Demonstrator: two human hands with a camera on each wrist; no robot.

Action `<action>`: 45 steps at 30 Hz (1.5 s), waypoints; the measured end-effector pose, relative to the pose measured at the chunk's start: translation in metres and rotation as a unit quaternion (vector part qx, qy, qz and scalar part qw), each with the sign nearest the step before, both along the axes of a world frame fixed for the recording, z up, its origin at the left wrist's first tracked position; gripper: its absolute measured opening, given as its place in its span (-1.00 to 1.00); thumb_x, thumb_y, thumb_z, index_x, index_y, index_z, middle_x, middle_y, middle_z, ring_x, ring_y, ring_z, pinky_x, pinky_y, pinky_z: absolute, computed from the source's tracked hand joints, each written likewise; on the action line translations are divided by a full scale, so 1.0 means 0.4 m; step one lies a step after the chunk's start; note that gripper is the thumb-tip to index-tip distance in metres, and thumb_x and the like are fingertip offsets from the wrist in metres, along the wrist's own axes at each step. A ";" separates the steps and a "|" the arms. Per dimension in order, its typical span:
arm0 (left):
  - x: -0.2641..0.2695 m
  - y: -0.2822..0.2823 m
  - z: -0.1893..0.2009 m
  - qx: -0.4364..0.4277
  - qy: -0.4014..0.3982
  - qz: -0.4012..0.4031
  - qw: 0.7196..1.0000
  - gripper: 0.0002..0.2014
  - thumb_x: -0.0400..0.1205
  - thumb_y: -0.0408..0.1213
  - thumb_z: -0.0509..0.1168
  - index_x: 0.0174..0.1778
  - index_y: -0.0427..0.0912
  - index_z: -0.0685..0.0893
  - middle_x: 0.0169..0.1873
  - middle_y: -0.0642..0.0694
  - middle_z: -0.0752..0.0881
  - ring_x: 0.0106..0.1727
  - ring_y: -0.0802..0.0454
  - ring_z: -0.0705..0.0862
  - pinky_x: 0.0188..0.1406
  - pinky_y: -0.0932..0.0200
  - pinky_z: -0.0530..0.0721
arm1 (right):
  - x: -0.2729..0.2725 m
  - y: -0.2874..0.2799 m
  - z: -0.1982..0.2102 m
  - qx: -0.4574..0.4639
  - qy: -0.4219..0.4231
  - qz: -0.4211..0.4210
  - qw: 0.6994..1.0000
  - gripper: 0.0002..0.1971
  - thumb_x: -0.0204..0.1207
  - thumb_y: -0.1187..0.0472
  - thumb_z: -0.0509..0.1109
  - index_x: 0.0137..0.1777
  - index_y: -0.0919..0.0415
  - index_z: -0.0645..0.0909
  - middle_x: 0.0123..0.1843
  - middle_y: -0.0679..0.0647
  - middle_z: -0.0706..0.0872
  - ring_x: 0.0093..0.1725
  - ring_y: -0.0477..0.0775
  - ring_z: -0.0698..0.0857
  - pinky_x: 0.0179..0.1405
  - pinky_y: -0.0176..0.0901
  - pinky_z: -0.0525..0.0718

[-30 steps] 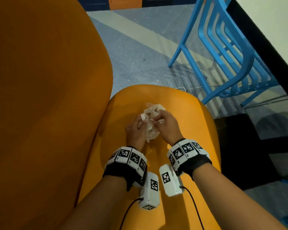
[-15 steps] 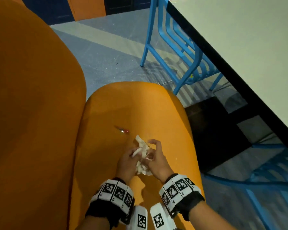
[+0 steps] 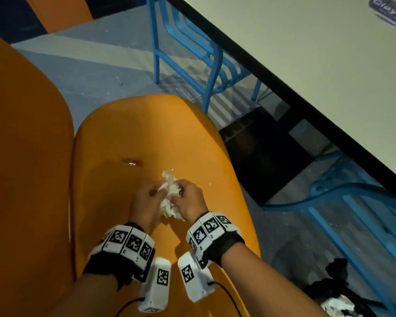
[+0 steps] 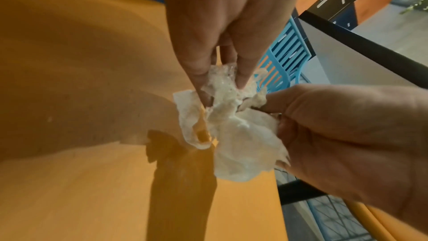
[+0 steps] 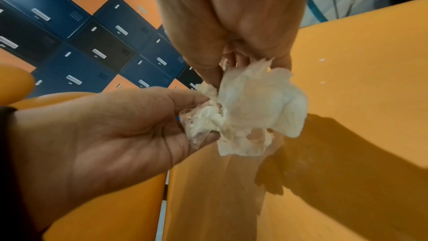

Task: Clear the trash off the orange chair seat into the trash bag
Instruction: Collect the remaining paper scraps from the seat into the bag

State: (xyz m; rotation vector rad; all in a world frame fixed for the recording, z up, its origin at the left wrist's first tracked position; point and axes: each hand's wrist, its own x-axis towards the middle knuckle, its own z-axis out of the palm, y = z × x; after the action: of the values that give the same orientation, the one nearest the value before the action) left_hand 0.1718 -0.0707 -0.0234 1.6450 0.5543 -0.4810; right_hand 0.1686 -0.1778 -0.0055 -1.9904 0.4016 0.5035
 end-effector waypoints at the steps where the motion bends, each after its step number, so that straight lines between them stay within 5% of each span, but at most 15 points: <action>1: 0.021 0.017 0.003 -0.003 -0.005 0.012 1.000 -0.74 0.58 -0.32 0.28 0.17 -0.17 0.69 0.09 -0.29 0.77 0.09 -0.26 0.74 0.16 -0.18 0.70 | 0.022 0.013 -0.005 -0.001 -0.006 0.004 1.000 -0.62 0.49 0.33 0.37 0.32 0.27 0.53 0.23 0.31 0.72 0.19 0.29 0.69 0.03 -0.12 0.60; 6: 0.165 0.116 -0.033 0.059 -0.019 0.034 0.997 -0.80 0.46 -0.06 0.31 -0.13 0.01 0.79 0.05 -0.29 0.80 0.11 -0.29 0.75 0.23 -0.34 0.65 | 0.126 0.055 -0.038 0.010 -0.021 -0.011 1.000 -0.61 0.52 0.33 0.34 0.35 0.27 0.51 0.29 0.28 0.68 0.23 0.21 0.66 -0.14 -0.41 0.44; 9: 0.232 0.150 -0.034 0.149 -0.036 0.032 0.988 -0.73 0.56 -0.34 0.30 0.16 -0.26 0.72 0.20 -0.32 0.72 0.22 -0.28 0.68 0.31 -0.15 0.61 | 0.158 0.044 -0.066 0.007 -0.015 -0.032 0.999 -0.66 0.51 0.35 0.34 0.30 0.27 0.55 0.25 0.29 0.69 0.05 0.14 0.65 -0.26 -0.48 0.40; 12: 0.264 0.161 -0.071 0.224 -0.053 -0.025 0.973 -0.61 0.57 -0.42 0.30 0.34 -0.28 0.59 0.26 -0.12 0.64 0.24 -0.14 0.62 0.32 0.04 0.54 | 0.167 0.028 -0.086 -0.009 -0.008 -0.042 0.999 -0.62 0.52 0.33 0.35 0.35 0.26 0.51 0.29 0.30 0.65 -0.03 0.01 0.53 -0.19 -0.46 0.38; 15: 0.259 0.135 -0.100 0.353 -0.095 -0.155 0.918 -0.70 0.57 -0.41 0.30 0.22 -0.22 0.64 0.40 -0.22 0.51 0.36 -0.22 0.52 0.34 -0.04 0.52 | 0.167 0.020 -0.094 -0.021 -0.015 -0.043 0.999 -0.63 0.54 0.34 0.32 0.35 0.28 0.50 0.26 0.30 0.68 -0.02 0.02 0.55 -0.27 -0.53 0.32; 18: 0.246 0.124 -0.108 0.440 -0.124 -0.205 0.866 -0.83 0.57 -0.39 0.28 0.04 -0.22 0.67 0.27 -0.26 0.55 0.29 -0.25 0.54 0.25 -0.14 0.60 | 0.158 0.027 -0.096 -0.028 0.001 -0.035 0.999 -0.63 0.55 0.32 0.32 0.35 0.25 0.50 0.27 0.27 0.67 0.15 0.16 0.64 -0.06 -0.36 0.40; 20: 0.238 0.133 -0.117 0.426 -0.140 -0.220 0.866 -0.86 0.57 -0.46 0.26 -0.02 -0.27 0.68 0.17 -0.27 0.62 0.21 -0.24 0.60 0.16 -0.04 0.62 | 0.152 0.030 -0.098 -0.027 0.002 -0.030 0.999 -0.65 0.54 0.32 0.33 0.33 0.25 0.52 0.27 0.28 0.68 0.13 0.17 0.65 -0.03 -0.29 0.43; 22: 0.230 0.147 -0.110 0.371 -0.116 -0.191 0.901 -0.84 0.56 -0.52 0.25 -0.03 -0.32 0.70 0.09 -0.27 0.69 0.11 -0.19 0.66 0.04 0.06 0.60 | 0.144 0.028 -0.094 -0.028 0.003 -0.032 0.999 -0.65 0.53 0.32 0.34 0.32 0.26 0.52 0.25 0.28 0.70 0.14 0.20 0.66 -0.05 -0.28 0.44; 26: 0.197 0.198 -0.066 0.181 -0.064 0.013 0.981 -0.89 0.51 -0.50 0.34 -0.24 -0.20 0.68 -0.10 -0.18 0.71 0.01 -0.05 0.62 -0.01 0.14 0.53 | 0.131 0.009 -0.075 -0.028 0.003 -0.048 0.998 -0.66 0.52 0.33 0.34 0.31 0.29 0.54 0.25 0.29 0.69 0.17 0.22 0.64 -0.04 -0.30 0.43; 30: 0.093 0.273 -0.063 0.069 -0.001 0.162 0.984 -0.76 0.50 -0.49 0.35 -0.32 -0.02 0.64 -0.20 -0.09 0.70 0.07 -0.13 0.64 0.05 0.06 0.60 | 0.108 -0.012 -0.060 -0.019 -0.010 -0.065 0.998 -0.70 0.52 0.36 0.33 0.26 0.31 0.57 0.19 0.28 0.72 -0.02 0.04 0.58 -0.12 -0.38 0.43; 32: 0.043 0.281 -0.069 0.098 0.010 0.165 0.981 -0.81 0.49 -0.47 0.37 -0.28 -0.05 0.68 -0.10 -0.14 0.73 0.10 -0.13 0.65 0.19 -0.05 0.59 | 0.093 -0.028 -0.053 -0.007 -0.013 -0.093 0.996 -0.70 0.50 0.37 0.34 0.24 0.30 0.58 0.16 0.27 0.73 -0.03 0.01 0.59 -0.08 -0.31 0.50; 35: -0.008 0.269 -0.057 0.100 -0.001 0.177 0.979 -0.85 0.49 -0.49 0.37 -0.04 -0.29 0.71 -0.11 -0.14 0.72 0.08 -0.08 0.63 0.10 0.07 0.59 | 0.060 -0.062 -0.042 0.019 -0.010 -0.150 0.988 -0.71 0.48 0.35 0.39 0.20 0.27 0.60 0.08 0.25 0.73 0.00 0.12 0.65 0.12 -0.04 0.65; 39: -0.062 0.225 0.008 0.041 -0.003 0.154 0.987 -0.82 0.51 -0.45 0.36 -0.23 -0.04 0.66 -0.20 0.01 0.70 0.05 -0.06 0.64 0.17 0.01 0.57 | -0.033 -0.150 -0.006 0.041 -0.018 -0.195 0.980 -0.77 0.47 0.34 0.39 0.13 0.25 0.61 0.05 0.18 0.72 0.07 0.25 0.69 0.21 0.26 0.66; 42: -0.108 0.153 0.085 0.036 -0.025 0.097 0.994 -0.81 0.51 -0.42 0.37 -0.27 0.00 0.66 -0.15 -0.02 0.71 0.05 -0.04 0.63 0.16 0.08 0.56 | -0.146 -0.240 0.036 0.069 -0.018 -0.244 0.967 -0.72 0.48 0.37 0.38 0.19 0.25 0.61 0.07 0.24 0.75 0.05 0.24 0.73 0.10 0.18 0.72; 45: -0.181 0.037 0.164 0.033 -0.059 0.023 0.997 -0.83 0.50 -0.45 0.38 -0.28 -0.05 0.68 -0.19 0.03 0.71 -0.09 0.09 0.65 -0.19 0.36 0.55 | -0.280 -0.323 0.083 0.091 -0.034 -0.300 0.949 -0.74 0.48 0.41 0.36 0.15 0.21 0.62 -0.02 0.23 0.76 -0.06 0.18 0.73 -0.10 -0.04 0.74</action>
State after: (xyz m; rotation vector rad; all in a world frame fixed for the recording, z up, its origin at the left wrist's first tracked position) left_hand 0.0993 -0.0560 0.0421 1.7084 0.5240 -0.3329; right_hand 0.0564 -0.3071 0.0278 -1.5945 0.8486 0.0793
